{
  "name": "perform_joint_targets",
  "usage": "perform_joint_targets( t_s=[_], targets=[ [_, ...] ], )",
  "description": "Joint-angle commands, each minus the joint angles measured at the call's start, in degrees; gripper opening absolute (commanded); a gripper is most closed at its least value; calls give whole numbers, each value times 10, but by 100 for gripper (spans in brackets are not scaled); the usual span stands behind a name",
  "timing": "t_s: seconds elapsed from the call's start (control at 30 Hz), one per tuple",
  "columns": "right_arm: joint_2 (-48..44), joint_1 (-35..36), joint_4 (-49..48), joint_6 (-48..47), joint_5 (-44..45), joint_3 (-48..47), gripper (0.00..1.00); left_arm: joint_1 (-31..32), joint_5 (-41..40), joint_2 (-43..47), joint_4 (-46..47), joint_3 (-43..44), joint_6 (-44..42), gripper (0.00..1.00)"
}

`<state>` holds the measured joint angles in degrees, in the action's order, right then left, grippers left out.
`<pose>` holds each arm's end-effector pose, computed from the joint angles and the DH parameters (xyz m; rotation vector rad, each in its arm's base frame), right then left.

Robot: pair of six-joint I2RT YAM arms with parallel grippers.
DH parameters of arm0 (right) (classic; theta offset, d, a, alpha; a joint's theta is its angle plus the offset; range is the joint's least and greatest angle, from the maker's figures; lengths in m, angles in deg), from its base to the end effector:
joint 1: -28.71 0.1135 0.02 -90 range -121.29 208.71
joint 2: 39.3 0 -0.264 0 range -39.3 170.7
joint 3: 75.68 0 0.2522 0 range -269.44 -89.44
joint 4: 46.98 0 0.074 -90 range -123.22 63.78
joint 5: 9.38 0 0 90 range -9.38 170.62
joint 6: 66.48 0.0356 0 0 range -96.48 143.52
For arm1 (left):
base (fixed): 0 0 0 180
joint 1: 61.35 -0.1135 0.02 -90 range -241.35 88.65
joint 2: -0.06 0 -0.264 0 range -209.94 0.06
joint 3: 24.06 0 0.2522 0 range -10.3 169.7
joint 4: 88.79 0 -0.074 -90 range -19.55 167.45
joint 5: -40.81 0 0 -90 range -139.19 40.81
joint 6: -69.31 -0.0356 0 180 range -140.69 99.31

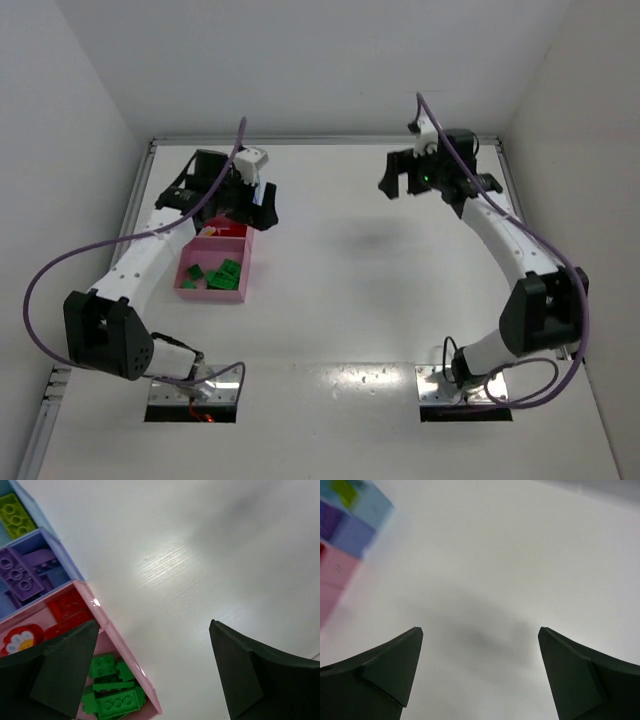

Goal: Sort the legos into containers by color

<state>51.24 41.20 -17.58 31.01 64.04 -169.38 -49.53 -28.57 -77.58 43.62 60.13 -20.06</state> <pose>0.3603 0.0902 0.3436 -0.2734 2.0280 0.5123 0.2862 -0.0727 0.3297 0.4099 2.2491 -0.5245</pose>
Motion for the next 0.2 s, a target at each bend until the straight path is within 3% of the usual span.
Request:
perform_joint_targets(
  t_s=[0.0,0.17],
  targets=[
    [-83,-16,21,-5,6,138,99,28,-45,-8,36,-13,-11,100],
    [-188,-53,16,2,-4,211,99,28,-52,-1,66,-52,3,100]
  ],
)
